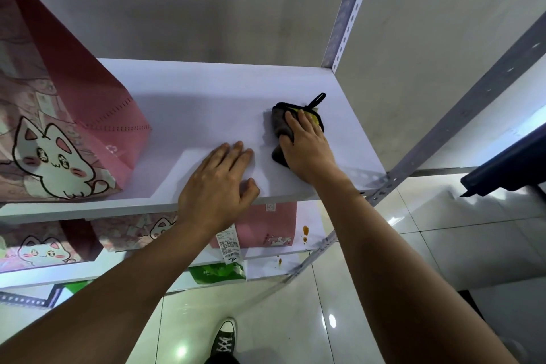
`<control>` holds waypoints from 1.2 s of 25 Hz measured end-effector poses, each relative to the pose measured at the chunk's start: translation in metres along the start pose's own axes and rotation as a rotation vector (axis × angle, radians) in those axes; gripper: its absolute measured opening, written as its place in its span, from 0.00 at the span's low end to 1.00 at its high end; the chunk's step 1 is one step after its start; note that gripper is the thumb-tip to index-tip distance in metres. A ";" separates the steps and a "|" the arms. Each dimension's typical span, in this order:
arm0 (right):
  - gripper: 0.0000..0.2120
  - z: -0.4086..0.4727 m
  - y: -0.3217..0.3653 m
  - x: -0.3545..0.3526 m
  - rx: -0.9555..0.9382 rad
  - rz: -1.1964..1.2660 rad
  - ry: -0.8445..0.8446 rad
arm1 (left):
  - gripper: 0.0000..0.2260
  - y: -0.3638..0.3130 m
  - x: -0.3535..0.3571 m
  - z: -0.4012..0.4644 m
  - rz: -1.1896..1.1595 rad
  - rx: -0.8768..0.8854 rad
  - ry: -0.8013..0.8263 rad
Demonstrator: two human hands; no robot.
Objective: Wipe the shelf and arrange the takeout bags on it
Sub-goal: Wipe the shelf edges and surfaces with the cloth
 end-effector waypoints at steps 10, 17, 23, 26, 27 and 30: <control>0.32 -0.085 -0.014 -0.011 -0.017 0.031 -0.032 | 0.29 -0.001 0.000 0.001 -0.016 -0.004 -0.017; 0.28 -0.011 -0.034 -0.008 0.074 -0.031 -0.033 | 0.29 -0.001 -0.001 -0.001 -0.025 0.002 -0.028; 0.29 -0.069 -0.017 -0.001 0.096 0.005 -0.148 | 0.29 0.000 0.001 -0.001 -0.010 0.008 -0.031; 0.30 -0.077 -0.005 -0.005 0.038 0.000 -0.094 | 0.29 0.000 0.003 0.000 0.001 0.003 -0.040; 0.29 -0.068 -0.002 -0.005 -0.002 -0.006 -0.059 | 0.29 0.001 0.004 0.001 0.002 0.004 -0.044; 0.28 -0.041 0.010 -0.004 -0.065 0.011 -0.007 | 0.28 0.001 0.004 -0.001 -0.001 0.017 -0.041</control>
Point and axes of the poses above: each hand's wrist, its own z-axis towards the middle knuckle, its own x-axis out of the palm, y = z × x, the point moved 1 cm from there along z, towards the middle knuckle, and after that the axes turned 10 degrees about -y, right-handed, at the moved point
